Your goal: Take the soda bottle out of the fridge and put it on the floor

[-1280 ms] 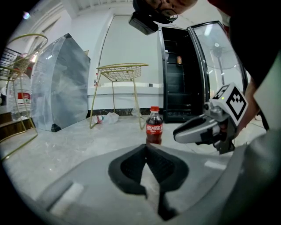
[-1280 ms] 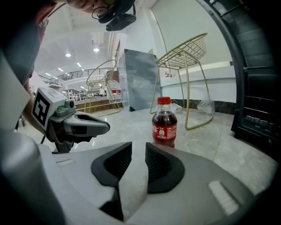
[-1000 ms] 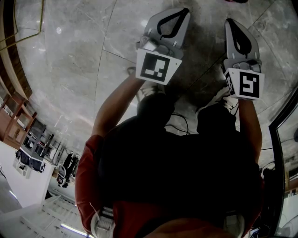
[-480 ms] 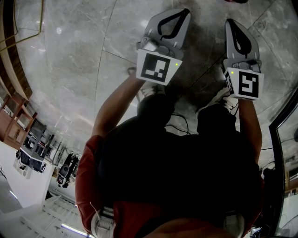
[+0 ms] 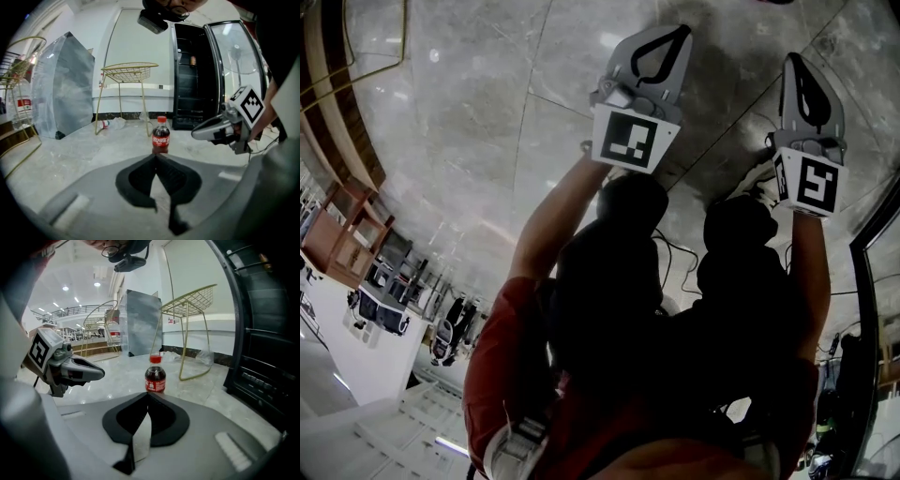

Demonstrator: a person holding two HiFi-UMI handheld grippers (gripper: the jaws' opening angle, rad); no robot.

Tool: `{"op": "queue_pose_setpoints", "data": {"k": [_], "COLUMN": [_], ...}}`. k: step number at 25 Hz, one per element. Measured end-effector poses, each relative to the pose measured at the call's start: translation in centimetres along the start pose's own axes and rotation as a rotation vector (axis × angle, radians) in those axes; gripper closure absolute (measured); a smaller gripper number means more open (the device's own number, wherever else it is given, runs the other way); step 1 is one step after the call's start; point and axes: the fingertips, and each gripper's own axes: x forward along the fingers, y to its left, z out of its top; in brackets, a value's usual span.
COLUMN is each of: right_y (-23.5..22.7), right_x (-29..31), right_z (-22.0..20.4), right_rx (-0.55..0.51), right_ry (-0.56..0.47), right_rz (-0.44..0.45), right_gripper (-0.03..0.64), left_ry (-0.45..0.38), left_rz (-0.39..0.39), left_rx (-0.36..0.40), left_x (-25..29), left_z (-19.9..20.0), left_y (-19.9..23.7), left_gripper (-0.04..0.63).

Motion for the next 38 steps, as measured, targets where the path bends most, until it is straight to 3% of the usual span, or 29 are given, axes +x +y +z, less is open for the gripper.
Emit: {"op": "queue_pose_setpoints", "data": {"k": [4,8,15,24,31,38], "right_y": [-0.3,-0.8,-3.3,-6.0,-6.6,-2.5], "right_x": [-4.1,-9.6,-19.3,-32.7,-41.1,-47.6], "right_z": [3.2,9.3,23.2,45.6,58.8,69.1], "right_rx": [0.042,0.080,0.185,0.297,0.254,0.200], "right_ry": [0.039,0.062,0.072,-0.007,-0.058,-0.130], "right_rz": [0.000,-0.003,-0.043,-0.146,-0.148,-0.093], "right_gripper": [0.615,0.615,0.615,0.617,0.617,0.617], "left_ry": [0.039,0.057,0.046,-0.014,-0.060,-0.089], "left_rz": [0.016,0.042,0.060,0.050,0.064,0.079], "left_rx": [-0.020,-0.054,-0.042,-0.011,0.001,-0.009], "left_x": [-2.3,-5.6,-11.2,-20.6,-27.0,-34.4], "left_z": [4.5,12.5,29.8,54.7,68.7,77.5], "left_y": [-0.3,-0.9,-2.4,-4.5,-6.2,-6.3], "left_gripper": [0.595,0.597,0.597,0.597,0.597,0.597]}}
